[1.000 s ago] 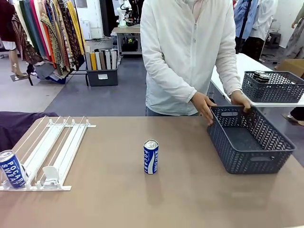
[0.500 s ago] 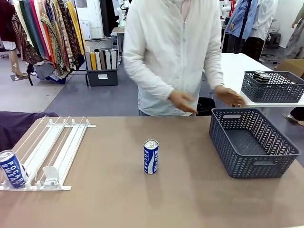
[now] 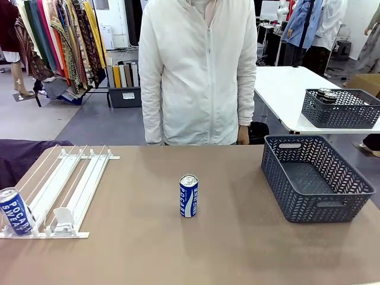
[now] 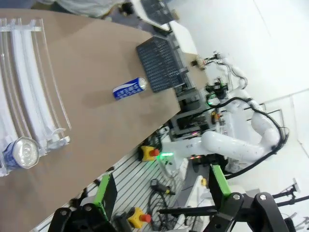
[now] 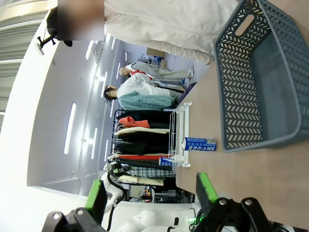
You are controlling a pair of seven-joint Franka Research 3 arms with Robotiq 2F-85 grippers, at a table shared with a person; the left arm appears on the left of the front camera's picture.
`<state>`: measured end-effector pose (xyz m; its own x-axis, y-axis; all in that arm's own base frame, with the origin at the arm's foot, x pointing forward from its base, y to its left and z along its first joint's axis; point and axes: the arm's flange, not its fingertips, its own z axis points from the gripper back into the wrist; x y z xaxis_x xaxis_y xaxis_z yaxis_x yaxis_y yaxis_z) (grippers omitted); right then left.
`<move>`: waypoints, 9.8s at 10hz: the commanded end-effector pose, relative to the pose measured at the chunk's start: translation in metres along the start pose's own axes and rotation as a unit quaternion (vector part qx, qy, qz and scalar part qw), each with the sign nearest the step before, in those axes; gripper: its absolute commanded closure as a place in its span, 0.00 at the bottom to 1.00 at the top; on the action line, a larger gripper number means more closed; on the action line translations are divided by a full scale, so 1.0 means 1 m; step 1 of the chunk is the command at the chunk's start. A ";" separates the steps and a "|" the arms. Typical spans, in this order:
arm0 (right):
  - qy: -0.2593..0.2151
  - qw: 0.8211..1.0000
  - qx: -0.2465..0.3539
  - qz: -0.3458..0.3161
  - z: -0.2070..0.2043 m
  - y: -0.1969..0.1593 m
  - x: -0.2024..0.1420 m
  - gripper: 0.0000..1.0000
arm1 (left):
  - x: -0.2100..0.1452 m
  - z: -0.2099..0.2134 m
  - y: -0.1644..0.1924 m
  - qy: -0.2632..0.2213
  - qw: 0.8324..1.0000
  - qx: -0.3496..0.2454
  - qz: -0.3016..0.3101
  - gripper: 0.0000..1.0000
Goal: Retrieve and store the cans from the dispenser.
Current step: Pick up one can from the Automatic Can Dispenser and place it in the middle of the table.
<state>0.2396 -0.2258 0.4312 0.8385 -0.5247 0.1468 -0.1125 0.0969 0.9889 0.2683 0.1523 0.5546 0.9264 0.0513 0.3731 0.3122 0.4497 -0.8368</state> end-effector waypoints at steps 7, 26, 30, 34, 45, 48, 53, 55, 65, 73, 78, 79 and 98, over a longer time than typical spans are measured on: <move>-0.001 1.000 0.006 0.012 0.000 0.002 0.001 0.00 | 0.029 -0.104 0.013 0.082 0.919 0.385 -0.015 0.00; -0.001 1.000 0.006 0.012 0.000 0.002 0.001 0.00 | 0.025 -0.175 0.125 0.211 0.857 0.468 0.040 0.00; -0.001 1.000 0.006 0.012 0.000 0.002 0.001 0.00 | 0.027 -0.176 0.123 0.218 0.855 0.468 0.040 1.00; -0.001 1.000 0.006 0.012 0.000 0.002 0.001 0.00 | 0.027 -0.172 0.118 0.200 0.851 0.484 0.039 1.00; -0.001 1.000 0.006 0.012 0.000 0.002 0.001 0.00 | 0.024 -0.066 -0.057 0.060 0.904 0.421 -0.043 1.00; -0.001 1.000 0.006 0.012 0.000 0.002 0.001 0.00 | 0.019 -0.064 -0.071 0.083 0.883 0.460 -0.047 1.00; -0.001 1.000 0.006 0.012 0.000 0.002 0.001 0.00 | 0.041 -0.132 -0.103 0.091 0.877 0.469 -0.058 1.00; -0.001 1.000 0.006 0.012 0.000 0.002 0.001 0.00 | 0.089 -0.254 -0.145 0.120 0.877 0.439 -0.152 1.00; -0.001 1.000 0.006 0.012 0.000 0.002 0.001 0.00 | 0.074 -0.608 -0.092 0.288 0.828 0.408 -0.256 1.00; -0.001 1.000 0.006 0.012 0.000 0.002 0.001 0.00 | 0.071 -0.611 -0.071 0.304 0.833 0.400 -0.232 0.00; -0.001 1.000 0.006 0.012 0.000 0.002 0.001 0.00 | 0.082 -0.548 -0.118 0.240 0.866 0.367 -0.240 0.00; -0.001 1.000 0.006 0.012 0.000 0.002 0.001 0.00 | 0.085 -0.508 -0.142 0.218 0.881 0.339 -0.249 0.00; -0.001 1.000 0.006 0.012 0.000 0.002 0.001 0.00 | -0.044 -0.003 0.033 -0.121 0.991 -0.053 -0.019 0.00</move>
<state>0.2394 -0.2259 0.4312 0.8384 -0.5249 0.1467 -0.1124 0.0968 0.9889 0.2369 0.1603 0.5117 0.8512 0.2549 0.4588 0.3523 0.3704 -0.8595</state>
